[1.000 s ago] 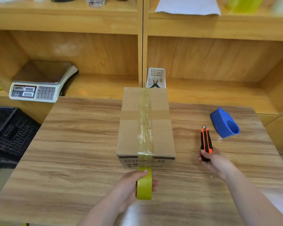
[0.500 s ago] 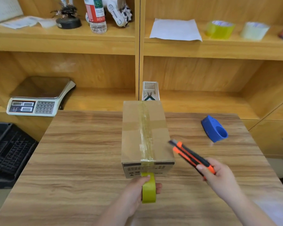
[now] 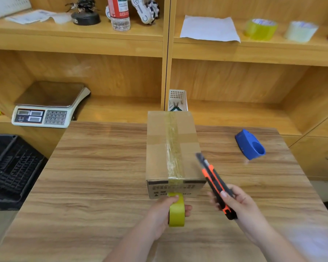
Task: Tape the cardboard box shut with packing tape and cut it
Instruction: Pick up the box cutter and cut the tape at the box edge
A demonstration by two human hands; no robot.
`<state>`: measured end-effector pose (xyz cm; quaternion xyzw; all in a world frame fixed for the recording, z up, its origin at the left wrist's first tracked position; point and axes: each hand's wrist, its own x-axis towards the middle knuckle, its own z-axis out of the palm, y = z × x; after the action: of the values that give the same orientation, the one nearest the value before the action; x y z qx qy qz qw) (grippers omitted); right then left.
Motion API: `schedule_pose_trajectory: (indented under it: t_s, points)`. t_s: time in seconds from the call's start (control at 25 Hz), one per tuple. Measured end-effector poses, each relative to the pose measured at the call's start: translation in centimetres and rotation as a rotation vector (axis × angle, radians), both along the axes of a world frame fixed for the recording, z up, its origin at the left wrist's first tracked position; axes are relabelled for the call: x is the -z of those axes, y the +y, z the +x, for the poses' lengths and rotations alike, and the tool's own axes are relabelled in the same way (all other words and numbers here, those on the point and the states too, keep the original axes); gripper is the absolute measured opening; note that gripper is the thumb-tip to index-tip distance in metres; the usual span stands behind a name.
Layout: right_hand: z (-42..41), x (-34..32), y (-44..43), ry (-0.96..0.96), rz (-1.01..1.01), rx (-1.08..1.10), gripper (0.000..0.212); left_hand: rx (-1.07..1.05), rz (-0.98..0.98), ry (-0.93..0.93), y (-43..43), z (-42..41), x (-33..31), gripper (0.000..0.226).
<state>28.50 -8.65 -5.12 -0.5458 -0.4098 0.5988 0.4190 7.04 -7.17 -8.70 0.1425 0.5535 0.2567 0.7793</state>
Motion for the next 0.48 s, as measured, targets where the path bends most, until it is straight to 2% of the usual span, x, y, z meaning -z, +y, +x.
schedule_pose_trajectory:
  t_s: [0.08,0.24,0.28,0.36,0.48]
  points:
    - [0.3,0.4,-0.2,-0.184,0.062,-0.115,0.012,0.008,0.007,0.004,-0.1,0.0,0.0,0.03]
    - [1.6,1.4,-0.3,-0.908,0.433,-0.323,0.027,0.009,0.011,0.017,-0.2,0.0,0.0,0.031]
    - [1.7,1.6,-0.2,-1.01,0.522,-0.355,0.031,0.01,0.009,0.019,-0.2,0.0,-0.1,0.031]
    - [1.8,2.0,0.3,-1.126,0.696,-0.377,0.036,0.01,0.003,0.019,-0.2,0.0,-0.1,0.029]
    - [1.7,2.4,0.9,-1.183,0.856,-0.378,0.031,0.011,0.001,0.014,-0.3,0.0,0.0,0.029]
